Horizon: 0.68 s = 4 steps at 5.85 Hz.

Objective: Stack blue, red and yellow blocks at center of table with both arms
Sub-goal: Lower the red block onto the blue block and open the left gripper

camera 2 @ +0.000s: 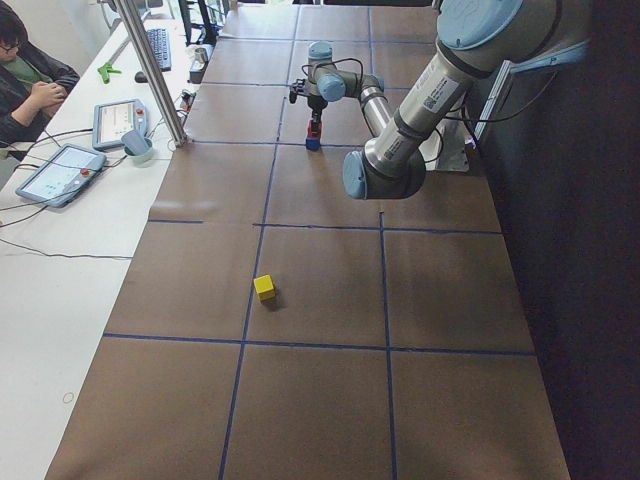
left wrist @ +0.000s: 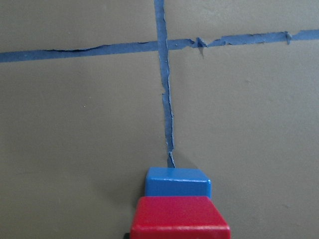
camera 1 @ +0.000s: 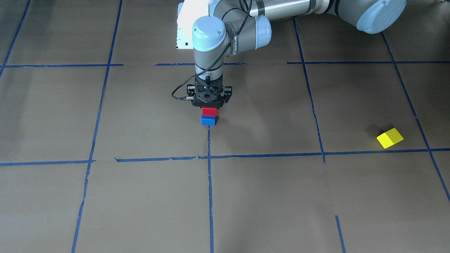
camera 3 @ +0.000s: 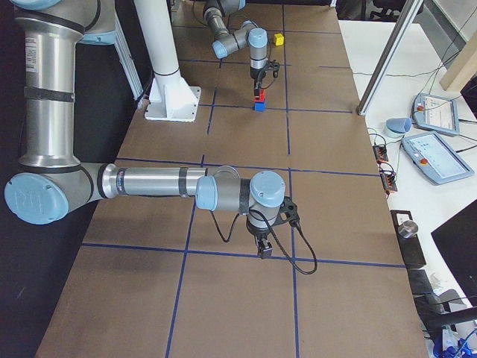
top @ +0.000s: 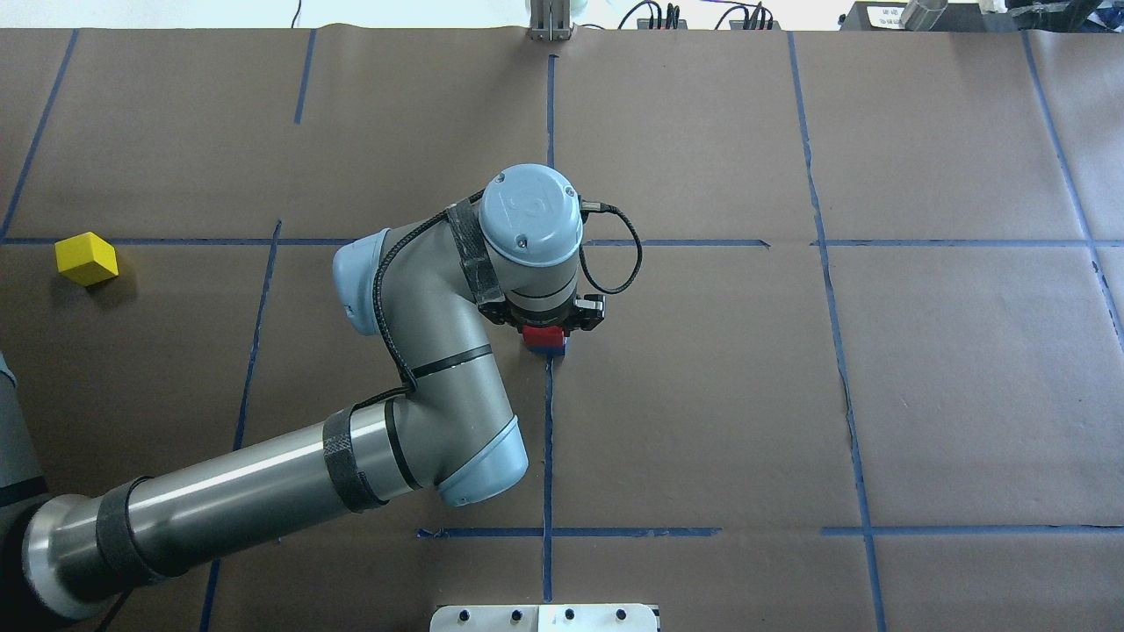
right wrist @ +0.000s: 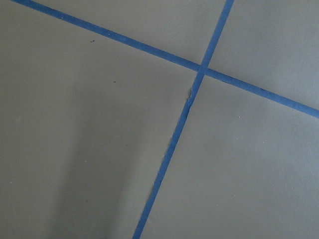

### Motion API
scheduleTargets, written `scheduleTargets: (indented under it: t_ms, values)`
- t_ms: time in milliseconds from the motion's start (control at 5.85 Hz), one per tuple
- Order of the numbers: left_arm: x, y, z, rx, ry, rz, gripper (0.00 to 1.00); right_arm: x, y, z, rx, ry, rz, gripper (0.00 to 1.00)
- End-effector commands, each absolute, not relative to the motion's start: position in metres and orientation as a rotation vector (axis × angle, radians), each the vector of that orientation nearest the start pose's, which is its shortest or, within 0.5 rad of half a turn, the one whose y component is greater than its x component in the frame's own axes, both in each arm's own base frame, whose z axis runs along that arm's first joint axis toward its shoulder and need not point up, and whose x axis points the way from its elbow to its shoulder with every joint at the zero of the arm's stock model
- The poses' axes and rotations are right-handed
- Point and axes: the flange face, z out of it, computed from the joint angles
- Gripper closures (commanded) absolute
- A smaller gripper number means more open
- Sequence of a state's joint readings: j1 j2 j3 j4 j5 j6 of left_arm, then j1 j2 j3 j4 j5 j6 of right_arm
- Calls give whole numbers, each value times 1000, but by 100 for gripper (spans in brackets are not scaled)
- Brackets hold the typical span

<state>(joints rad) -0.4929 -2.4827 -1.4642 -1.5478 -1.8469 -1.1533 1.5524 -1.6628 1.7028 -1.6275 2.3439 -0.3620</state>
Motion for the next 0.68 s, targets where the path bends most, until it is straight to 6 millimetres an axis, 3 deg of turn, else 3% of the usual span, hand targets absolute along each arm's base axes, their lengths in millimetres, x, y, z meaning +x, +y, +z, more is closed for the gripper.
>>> scheduleTargets:
  t_ms: [0,171,342,513]
  values:
    - [607,-447,137,106,813,33,93,55,-452,643,117,-769,-355,0]
    - [607,-447,137,107,813,36,76,55,-452,643,117,-769,-355,0]
    - [606,-449,133,136,858,42,33,55,-452,643,117,-769,-355,0]
    - [618,-455,143,147,871,41,6,55,-452,643,117,-769,-355,0]
